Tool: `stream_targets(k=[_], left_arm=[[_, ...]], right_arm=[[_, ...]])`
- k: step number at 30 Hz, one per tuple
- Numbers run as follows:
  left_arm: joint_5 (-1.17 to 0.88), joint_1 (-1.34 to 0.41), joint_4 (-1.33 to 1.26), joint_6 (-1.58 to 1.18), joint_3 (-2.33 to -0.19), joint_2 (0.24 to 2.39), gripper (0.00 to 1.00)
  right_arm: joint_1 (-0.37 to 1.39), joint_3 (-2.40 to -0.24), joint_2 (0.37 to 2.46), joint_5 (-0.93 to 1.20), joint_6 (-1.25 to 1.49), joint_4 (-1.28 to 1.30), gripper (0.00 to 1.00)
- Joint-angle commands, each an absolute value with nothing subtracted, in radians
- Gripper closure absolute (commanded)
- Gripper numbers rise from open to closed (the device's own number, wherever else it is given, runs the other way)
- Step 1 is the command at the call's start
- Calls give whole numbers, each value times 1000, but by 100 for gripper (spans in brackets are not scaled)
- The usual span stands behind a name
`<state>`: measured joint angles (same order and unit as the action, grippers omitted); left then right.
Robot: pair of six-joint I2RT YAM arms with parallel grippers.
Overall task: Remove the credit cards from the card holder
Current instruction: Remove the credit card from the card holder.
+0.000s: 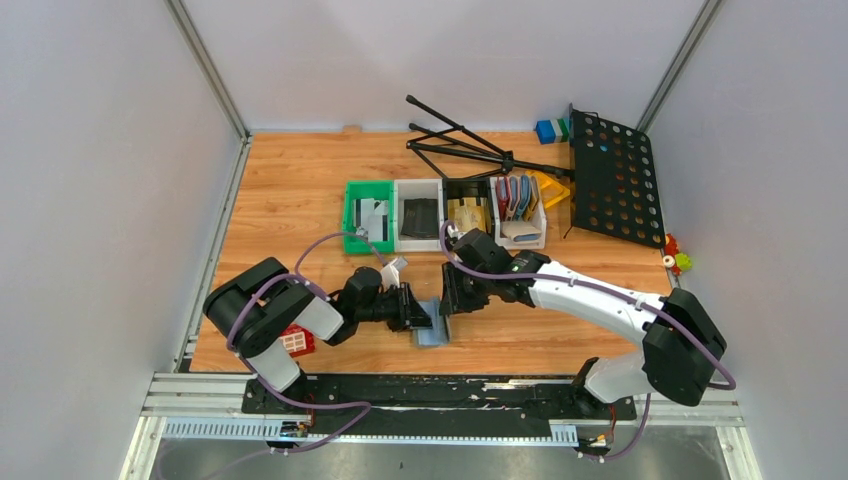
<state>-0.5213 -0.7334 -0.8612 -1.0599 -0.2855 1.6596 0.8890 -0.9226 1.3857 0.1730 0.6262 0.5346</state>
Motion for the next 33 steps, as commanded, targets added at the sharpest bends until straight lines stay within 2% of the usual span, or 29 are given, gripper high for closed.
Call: stream_targets(k=[1, 11, 15, 20, 30, 33], left_arm=[[-510, -738, -812, -1008, -319, 1609, 79], [-521, -738, -781, -1003, -340, 1587, 83], [-529, -738, -786, -1017, -340, 1567, 83], [-525, -738, -738, -1025, -337, 1503, 83], [-502, -739, -643, -1006, -347, 1414, 83], [-493, -738, -614, -998, -350, 1401, 83]], right_arm=[[893, -916, 1376, 161, 607, 530, 71], [897, -905, 1381, 211, 618, 472, 26], [905, -922, 1409, 195, 627, 479, 15], [916, -908, 1418, 191, 644, 453, 14], [943, -928, 1467, 148, 660, 462, 26], [947, -933, 1468, 128, 660, 473, 27]])
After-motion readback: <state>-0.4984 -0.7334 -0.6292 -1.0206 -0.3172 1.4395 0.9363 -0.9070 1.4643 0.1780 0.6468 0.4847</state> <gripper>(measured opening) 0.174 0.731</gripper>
